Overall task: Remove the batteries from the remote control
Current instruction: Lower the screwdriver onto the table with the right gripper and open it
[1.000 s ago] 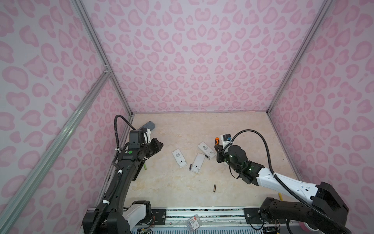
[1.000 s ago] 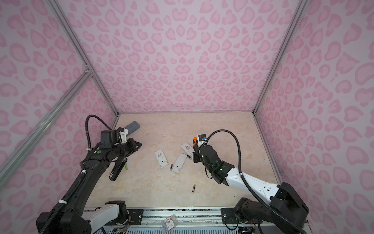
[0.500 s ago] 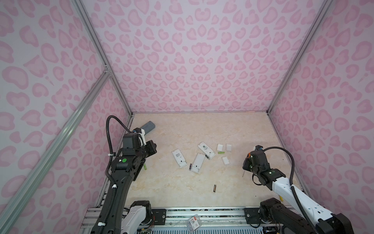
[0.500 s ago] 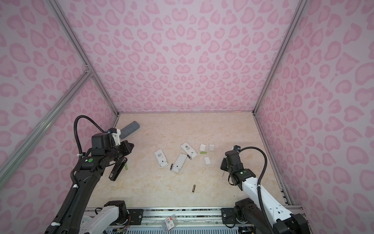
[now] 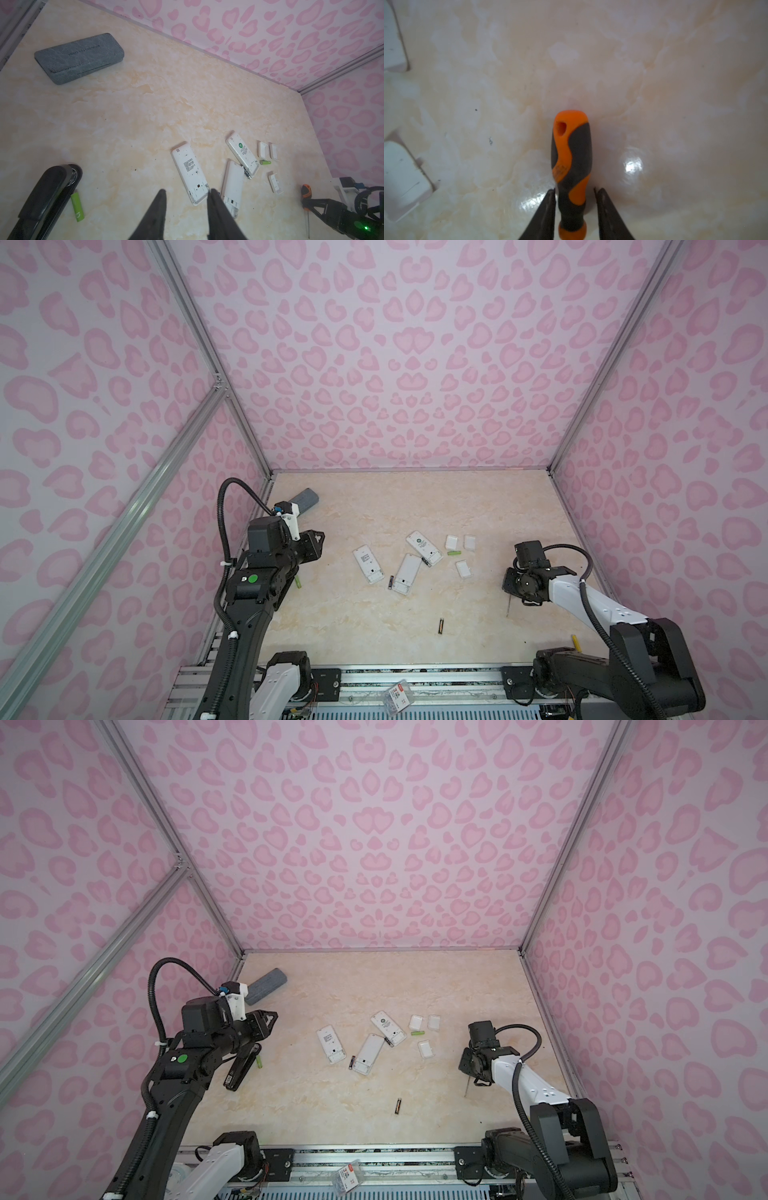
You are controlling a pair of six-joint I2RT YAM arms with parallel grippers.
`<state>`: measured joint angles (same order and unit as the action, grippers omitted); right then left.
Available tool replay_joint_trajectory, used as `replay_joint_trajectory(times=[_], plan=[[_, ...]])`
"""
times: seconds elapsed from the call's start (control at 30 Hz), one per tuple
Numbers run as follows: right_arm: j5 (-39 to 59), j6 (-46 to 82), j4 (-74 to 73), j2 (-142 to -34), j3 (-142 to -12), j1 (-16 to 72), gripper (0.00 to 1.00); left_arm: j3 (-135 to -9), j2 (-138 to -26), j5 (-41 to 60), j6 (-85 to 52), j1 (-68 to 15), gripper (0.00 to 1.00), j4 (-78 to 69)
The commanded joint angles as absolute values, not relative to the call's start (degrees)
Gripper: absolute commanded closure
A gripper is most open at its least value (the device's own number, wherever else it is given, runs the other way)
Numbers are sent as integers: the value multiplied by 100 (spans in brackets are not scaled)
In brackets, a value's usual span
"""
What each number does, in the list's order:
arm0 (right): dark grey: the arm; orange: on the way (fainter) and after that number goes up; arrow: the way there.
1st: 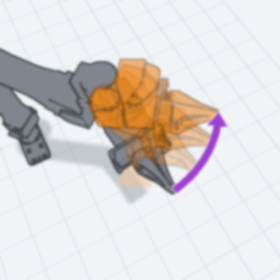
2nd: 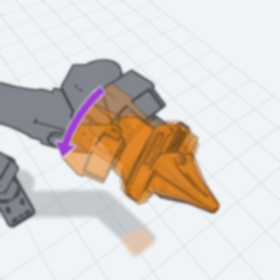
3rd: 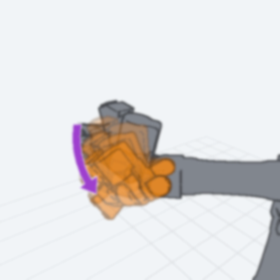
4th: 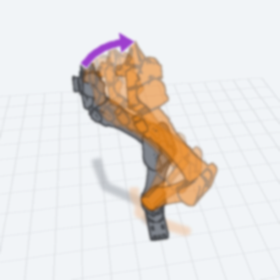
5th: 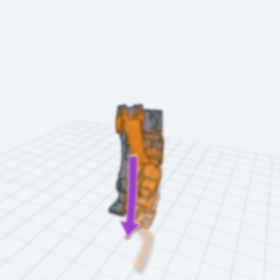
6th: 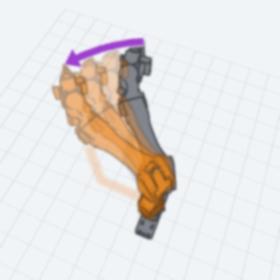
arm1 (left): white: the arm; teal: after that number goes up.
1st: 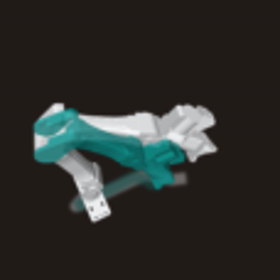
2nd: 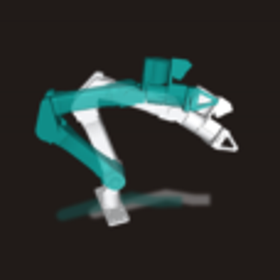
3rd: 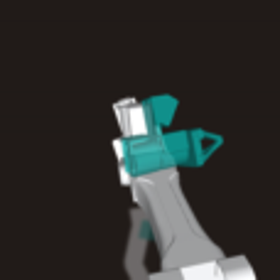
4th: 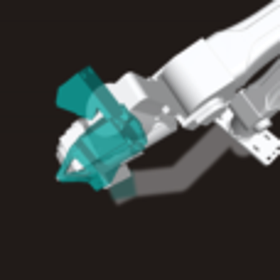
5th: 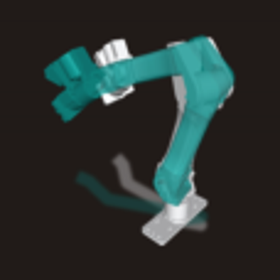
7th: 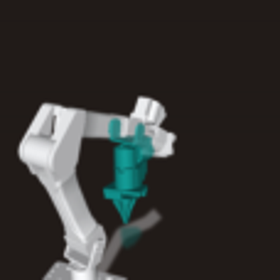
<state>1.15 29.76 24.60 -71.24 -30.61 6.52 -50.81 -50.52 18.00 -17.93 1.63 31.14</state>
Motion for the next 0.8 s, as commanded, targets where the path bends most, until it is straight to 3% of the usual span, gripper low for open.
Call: replay_joint_trajectory(times=[0.0,0.13,0.27,0.43,0.53,0.73,0.77], plan=[[153,2869,2615,-7018,-3090,614,62,-5061,-4869,1641,-1659,218,45,2916],[245,2754,2807,-6584,-3340,594,56,-5196,-4561,1198,-1536,237,18,3093],[11,2558,2786,-6083,-3632,581,51,-5265,-4194,518,-1406,240,2,2856],[-465,2204,2043,-5816,-3705,475,35,-4464,-3896,19,-985,237,3,1253],[-610,2001,1545,-5975,-3672,264,18,-3755,-3862,-335,-971,237,3,369],[-872,1965,606,-6470,-3444,-196,8,-2422,-3844,-1413,-1616,238,3,-980],[-891,1977,471,-6554,-3397,-287,2,-2162,-3791,-1477,-1681,238,3,-1304]])
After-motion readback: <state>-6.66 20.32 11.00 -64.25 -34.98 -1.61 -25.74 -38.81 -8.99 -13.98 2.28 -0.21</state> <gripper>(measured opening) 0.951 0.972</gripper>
